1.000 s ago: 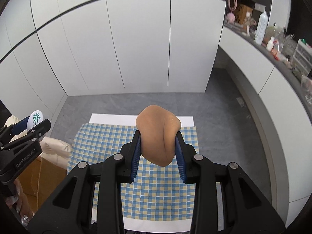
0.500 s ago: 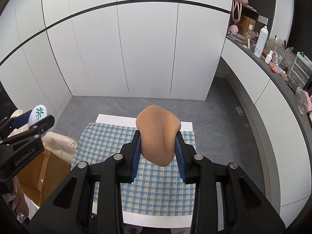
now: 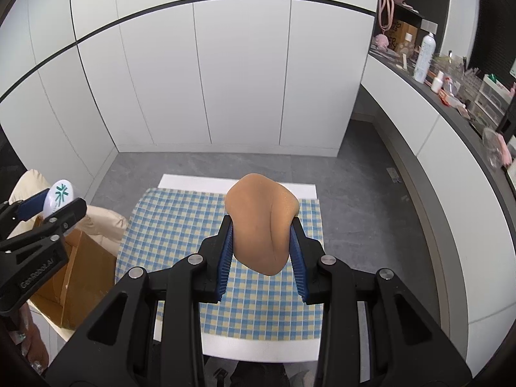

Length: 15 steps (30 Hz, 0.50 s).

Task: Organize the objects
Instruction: 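Carry the held jar and sponge over the open cardboard box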

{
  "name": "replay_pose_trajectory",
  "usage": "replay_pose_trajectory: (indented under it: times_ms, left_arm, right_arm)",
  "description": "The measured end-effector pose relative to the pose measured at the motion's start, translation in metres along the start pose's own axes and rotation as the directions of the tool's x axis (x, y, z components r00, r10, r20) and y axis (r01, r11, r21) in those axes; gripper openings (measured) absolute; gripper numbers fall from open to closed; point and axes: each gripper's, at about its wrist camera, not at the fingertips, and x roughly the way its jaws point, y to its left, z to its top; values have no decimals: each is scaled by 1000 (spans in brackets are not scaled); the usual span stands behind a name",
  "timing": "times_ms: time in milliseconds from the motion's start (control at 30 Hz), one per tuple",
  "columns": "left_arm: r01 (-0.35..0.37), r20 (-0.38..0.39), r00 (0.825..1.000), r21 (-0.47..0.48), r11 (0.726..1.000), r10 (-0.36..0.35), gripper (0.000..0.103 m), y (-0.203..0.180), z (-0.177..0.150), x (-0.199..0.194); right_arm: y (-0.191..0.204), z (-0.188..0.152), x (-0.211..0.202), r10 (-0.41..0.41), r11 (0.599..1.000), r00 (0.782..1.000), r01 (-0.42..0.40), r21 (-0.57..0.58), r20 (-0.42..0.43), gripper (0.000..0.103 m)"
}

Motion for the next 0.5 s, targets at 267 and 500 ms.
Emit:
replay_pose_trajectory:
  times_ms: [267, 500]
  left_arm:
    - [3, 8, 1000, 3, 1000, -3, 58, 2, -45, -30]
    - [-17, 36, 999, -27, 999, 18, 58, 12, -82, -61]
  right_arm:
    - [7, -61, -20, 1, 1000, 1000, -1, -30, -10, 34]
    - [11, -100, -44, 53, 998, 999, -53, -31, -14, 34]
